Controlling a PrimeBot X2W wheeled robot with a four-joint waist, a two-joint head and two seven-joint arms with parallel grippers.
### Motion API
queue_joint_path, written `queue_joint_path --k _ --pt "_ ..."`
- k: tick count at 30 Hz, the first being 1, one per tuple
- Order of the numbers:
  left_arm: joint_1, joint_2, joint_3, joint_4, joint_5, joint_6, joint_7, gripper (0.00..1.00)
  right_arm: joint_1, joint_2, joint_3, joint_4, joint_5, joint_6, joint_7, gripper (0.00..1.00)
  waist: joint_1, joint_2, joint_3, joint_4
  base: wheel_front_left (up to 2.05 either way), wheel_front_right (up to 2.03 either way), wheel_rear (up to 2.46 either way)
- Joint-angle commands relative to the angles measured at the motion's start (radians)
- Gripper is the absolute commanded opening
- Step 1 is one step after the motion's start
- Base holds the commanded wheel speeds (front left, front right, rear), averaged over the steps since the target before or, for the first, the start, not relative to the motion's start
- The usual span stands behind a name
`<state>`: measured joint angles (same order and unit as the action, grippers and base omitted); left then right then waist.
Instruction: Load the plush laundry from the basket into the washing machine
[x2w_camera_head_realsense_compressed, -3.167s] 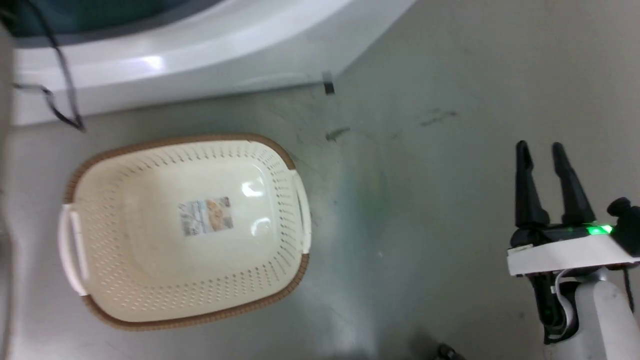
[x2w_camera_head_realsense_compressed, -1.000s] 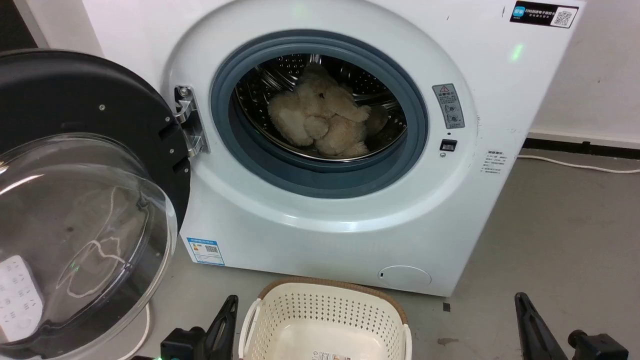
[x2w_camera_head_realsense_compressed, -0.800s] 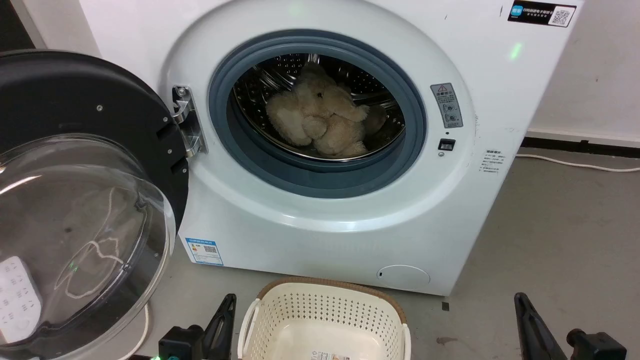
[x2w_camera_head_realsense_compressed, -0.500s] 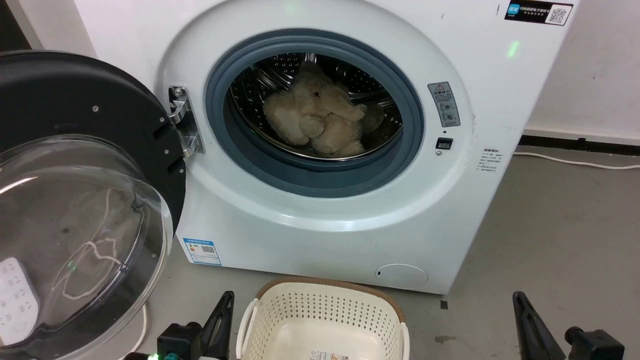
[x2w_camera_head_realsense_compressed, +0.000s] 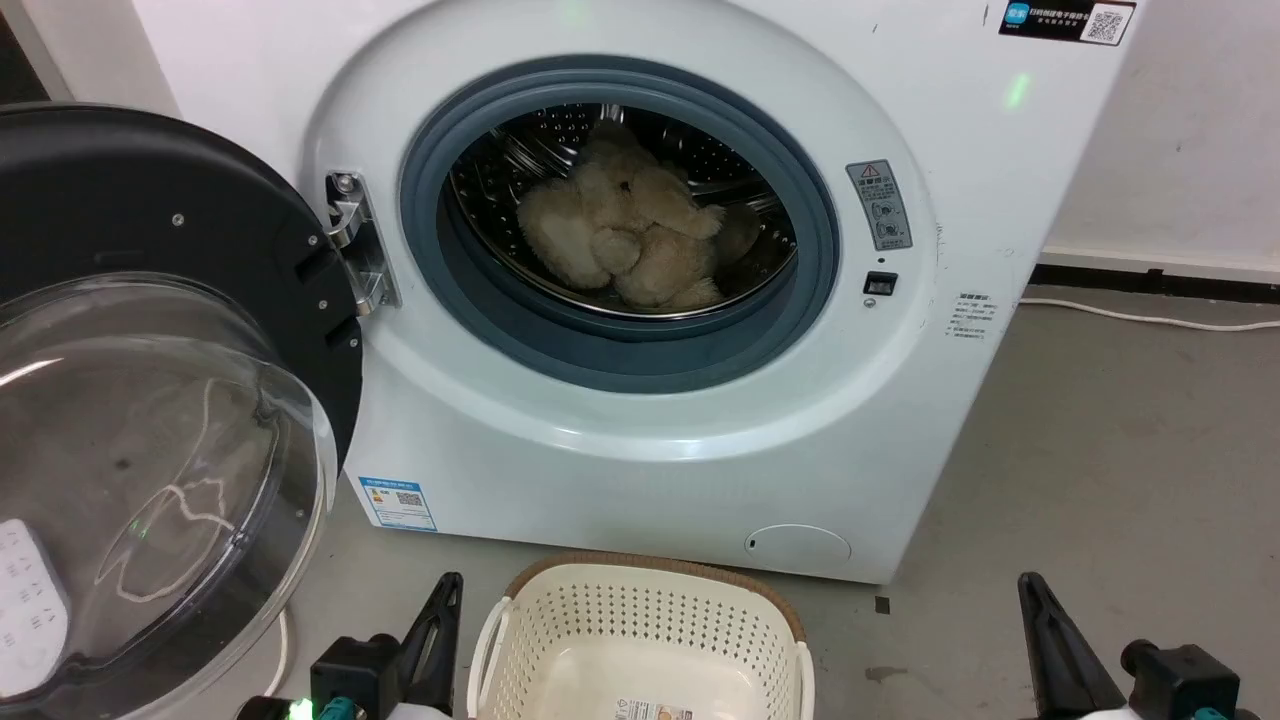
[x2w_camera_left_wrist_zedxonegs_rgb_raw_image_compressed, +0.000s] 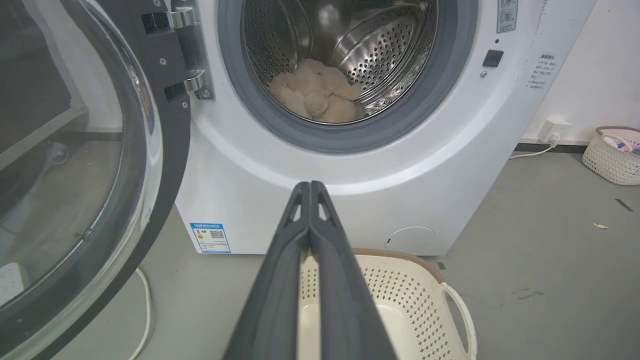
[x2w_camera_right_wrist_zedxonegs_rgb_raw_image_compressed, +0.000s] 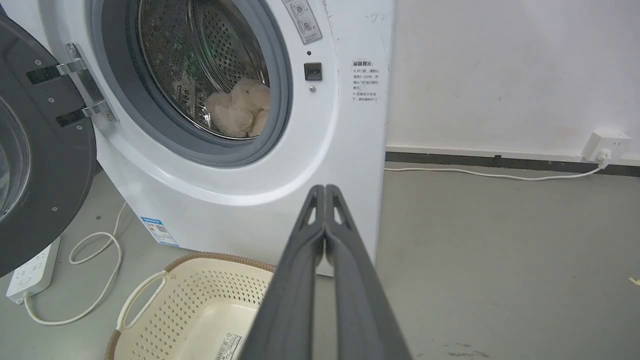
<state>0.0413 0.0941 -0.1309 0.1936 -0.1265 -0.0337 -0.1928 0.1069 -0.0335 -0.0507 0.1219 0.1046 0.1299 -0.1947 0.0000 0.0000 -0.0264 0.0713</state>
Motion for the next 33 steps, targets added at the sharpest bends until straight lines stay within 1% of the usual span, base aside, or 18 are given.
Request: queue_joint_path --k 1,33 --pt "-0.01 -0.004 0.007 -0.011 0.009 0.006 0.005 0.0 -0.02 -0.001 0.003 -0.01 -0.008 0.0 0.006 0.0 0.0 0.0 0.0 -0.001 0.0 0.0 0.0" --pt "-0.022 -0.019 0.054 -0.081 0.054 0.017 0.077 0.0 -0.053 -0.001 0.021 -0.052 -0.045 0.0 0.078 0.0 0.0 0.0 0.01 -0.028 0.0 0.0 0.0"
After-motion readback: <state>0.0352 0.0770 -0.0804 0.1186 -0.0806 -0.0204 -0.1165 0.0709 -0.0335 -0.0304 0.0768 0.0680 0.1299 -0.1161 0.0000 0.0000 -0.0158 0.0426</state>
